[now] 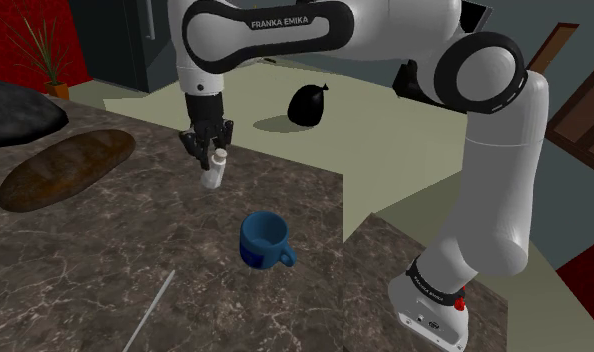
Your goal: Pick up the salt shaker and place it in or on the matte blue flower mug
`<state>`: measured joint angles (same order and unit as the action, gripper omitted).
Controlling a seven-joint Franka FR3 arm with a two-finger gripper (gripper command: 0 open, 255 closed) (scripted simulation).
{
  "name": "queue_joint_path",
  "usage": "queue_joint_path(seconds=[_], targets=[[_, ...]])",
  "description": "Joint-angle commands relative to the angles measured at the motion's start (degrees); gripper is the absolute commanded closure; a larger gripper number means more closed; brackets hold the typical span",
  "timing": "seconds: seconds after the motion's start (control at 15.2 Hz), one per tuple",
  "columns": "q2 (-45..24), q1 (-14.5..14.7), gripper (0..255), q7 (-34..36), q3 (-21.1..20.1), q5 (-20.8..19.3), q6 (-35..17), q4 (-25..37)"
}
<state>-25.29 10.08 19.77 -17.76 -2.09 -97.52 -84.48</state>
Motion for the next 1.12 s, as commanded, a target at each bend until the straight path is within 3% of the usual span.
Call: queue_joint_path(seconds=[0.0, 0.99, 1.06], targets=[[0.1, 0.1, 255, 0.1, 0.0, 0.1, 1.6, 1.5], [0.0, 0.8, 255, 0.6, -0.3, 0.1, 12.9, 12.9], [2.8, 0.4, 255, 0.9, -0.6, 0.8, 11.5, 8.9]])
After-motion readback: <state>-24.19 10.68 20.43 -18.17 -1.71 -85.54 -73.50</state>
